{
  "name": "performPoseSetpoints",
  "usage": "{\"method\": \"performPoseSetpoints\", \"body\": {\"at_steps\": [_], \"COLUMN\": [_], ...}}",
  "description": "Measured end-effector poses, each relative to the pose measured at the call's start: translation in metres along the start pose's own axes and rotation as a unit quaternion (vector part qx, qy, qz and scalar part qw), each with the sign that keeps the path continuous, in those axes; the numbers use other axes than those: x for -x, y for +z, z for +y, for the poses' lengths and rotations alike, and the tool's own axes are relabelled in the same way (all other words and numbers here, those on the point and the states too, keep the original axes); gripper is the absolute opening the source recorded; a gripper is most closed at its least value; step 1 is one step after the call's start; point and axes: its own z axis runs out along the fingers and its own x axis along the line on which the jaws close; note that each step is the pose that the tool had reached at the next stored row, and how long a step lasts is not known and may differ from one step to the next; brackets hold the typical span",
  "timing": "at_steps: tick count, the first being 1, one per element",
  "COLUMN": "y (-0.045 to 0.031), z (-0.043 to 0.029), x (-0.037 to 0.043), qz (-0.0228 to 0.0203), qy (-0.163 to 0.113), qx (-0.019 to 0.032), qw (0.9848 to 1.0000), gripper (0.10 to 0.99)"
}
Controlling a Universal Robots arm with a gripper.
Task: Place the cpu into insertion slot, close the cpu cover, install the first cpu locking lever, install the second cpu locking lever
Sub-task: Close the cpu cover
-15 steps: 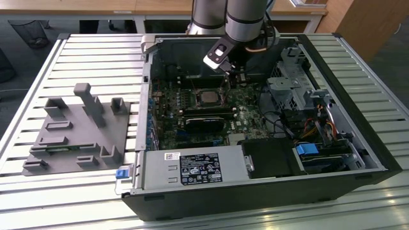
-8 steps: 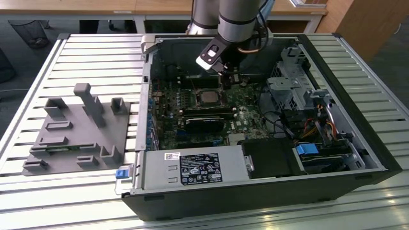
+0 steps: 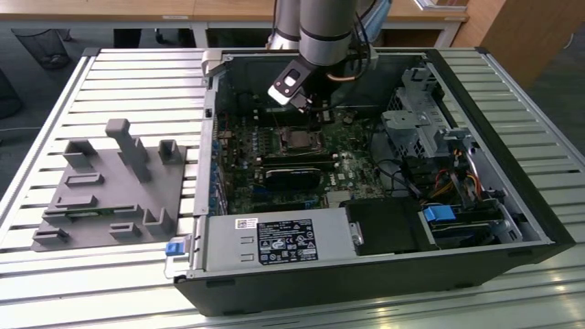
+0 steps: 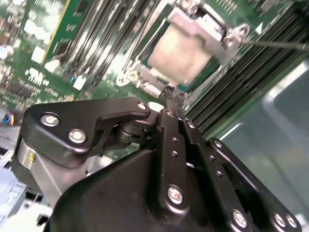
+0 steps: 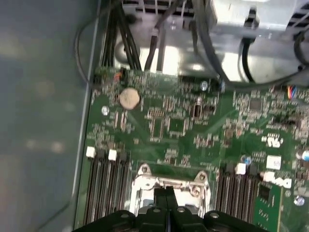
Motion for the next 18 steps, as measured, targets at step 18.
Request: {"method": "performPoseSetpoints", "body": {"at_steps": [18], "y": [0.0089], "z": [-0.0437], "x": [-0.0036], "qz": [0.0001], "qy": [0.0], "qx": [0.0], "qw": [1.0], "gripper": [0.106]}}
